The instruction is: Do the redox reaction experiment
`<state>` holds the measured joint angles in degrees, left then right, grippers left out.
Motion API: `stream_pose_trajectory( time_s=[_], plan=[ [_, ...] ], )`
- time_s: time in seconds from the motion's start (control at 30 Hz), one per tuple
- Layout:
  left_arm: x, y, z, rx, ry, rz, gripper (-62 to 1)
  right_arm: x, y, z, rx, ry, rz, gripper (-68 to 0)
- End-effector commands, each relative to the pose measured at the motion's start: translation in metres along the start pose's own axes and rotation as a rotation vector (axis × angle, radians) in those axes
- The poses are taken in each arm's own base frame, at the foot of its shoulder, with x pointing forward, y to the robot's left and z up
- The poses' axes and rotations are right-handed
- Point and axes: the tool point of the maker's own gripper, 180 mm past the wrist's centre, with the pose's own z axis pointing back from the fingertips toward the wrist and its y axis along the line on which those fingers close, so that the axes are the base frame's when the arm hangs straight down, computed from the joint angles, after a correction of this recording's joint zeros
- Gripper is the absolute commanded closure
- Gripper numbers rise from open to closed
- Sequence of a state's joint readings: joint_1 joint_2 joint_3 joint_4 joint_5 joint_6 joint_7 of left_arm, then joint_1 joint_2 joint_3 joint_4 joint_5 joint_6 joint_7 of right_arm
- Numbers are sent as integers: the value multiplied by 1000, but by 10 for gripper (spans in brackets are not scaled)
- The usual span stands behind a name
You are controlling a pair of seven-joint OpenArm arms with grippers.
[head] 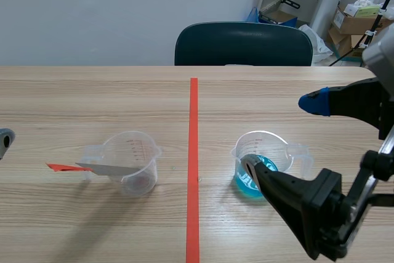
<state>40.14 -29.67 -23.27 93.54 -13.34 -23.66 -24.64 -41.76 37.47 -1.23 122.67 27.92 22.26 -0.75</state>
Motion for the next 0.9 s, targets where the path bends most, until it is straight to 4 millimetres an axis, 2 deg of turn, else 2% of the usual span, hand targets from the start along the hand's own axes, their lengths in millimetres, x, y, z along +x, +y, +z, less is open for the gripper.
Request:
stream_pose_trajectory(
  time_s=[0.0,0.87],
  plan=[
    [10,-1,-3,2,-39,4,-623,8,-2,-1,0,-27,6,-679],
    [10,-1,-3,2,-39,4,-623,17,-9,-4,-10,-53,38,-679]
  ],
)
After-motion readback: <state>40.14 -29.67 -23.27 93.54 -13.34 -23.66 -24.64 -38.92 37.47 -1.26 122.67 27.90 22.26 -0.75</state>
